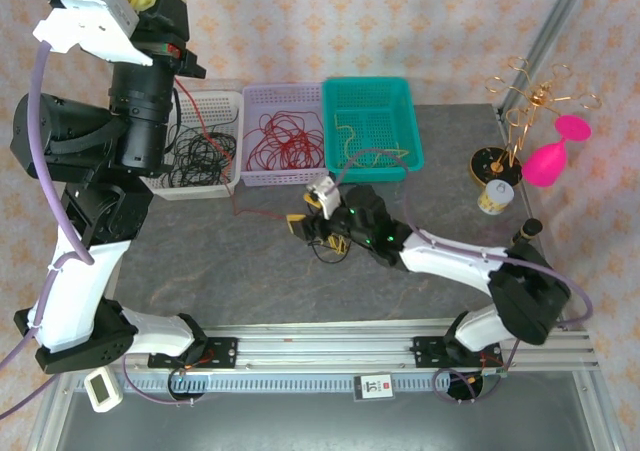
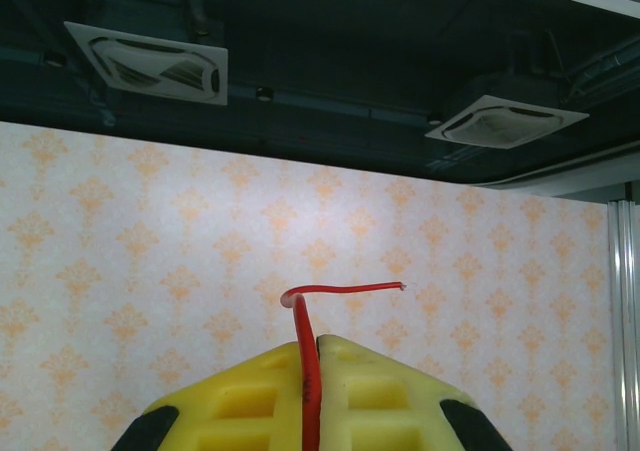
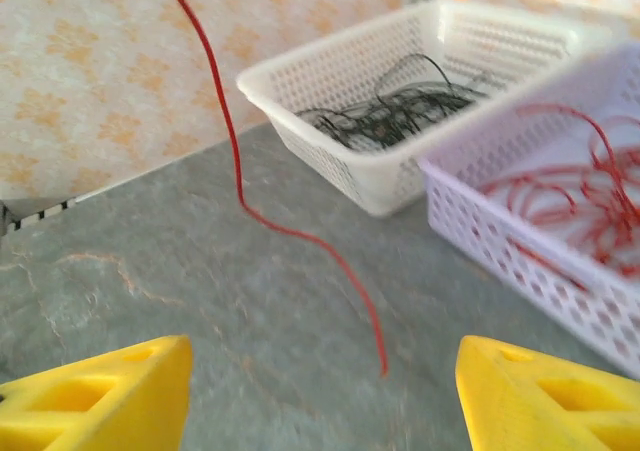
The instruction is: Untangle the cables
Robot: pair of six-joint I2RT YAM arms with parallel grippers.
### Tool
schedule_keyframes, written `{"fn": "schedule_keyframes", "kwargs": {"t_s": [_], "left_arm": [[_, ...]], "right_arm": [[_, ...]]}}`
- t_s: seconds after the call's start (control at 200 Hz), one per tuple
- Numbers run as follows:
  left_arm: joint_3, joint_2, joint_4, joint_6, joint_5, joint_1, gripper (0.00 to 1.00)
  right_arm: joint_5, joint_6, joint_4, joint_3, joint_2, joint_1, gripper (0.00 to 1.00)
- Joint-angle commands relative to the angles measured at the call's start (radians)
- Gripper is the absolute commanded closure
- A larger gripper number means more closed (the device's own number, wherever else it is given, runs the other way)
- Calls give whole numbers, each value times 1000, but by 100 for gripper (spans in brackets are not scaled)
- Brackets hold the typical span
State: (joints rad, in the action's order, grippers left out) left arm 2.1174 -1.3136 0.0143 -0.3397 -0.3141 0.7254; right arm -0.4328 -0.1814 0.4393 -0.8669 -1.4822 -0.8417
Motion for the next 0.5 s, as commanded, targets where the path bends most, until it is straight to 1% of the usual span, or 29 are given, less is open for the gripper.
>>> {"fn": "schedule_keyframes", "kwargs": {"t_s": [0.0, 0.13, 0.28, 0.43, 0.496], "left_arm": [[1, 7, 10, 23, 29, 6, 100], [3, 7, 36, 24, 23, 6, 100], [-27, 17, 44, 27, 13, 5, 100], [-72, 28, 44, 28, 6, 6, 100], [-88, 30, 48, 34, 4, 6, 100]], "right_arm": [[-107, -109, -30, -122, -90, -3, 31], [-255, -59, 32, -221, -138, -10, 31], [-337, -74, 40, -299, -138, -26, 31], [-483, -108, -27, -381, -117, -33, 33], [-502, -119, -52, -406, -105, -32, 34]]}}
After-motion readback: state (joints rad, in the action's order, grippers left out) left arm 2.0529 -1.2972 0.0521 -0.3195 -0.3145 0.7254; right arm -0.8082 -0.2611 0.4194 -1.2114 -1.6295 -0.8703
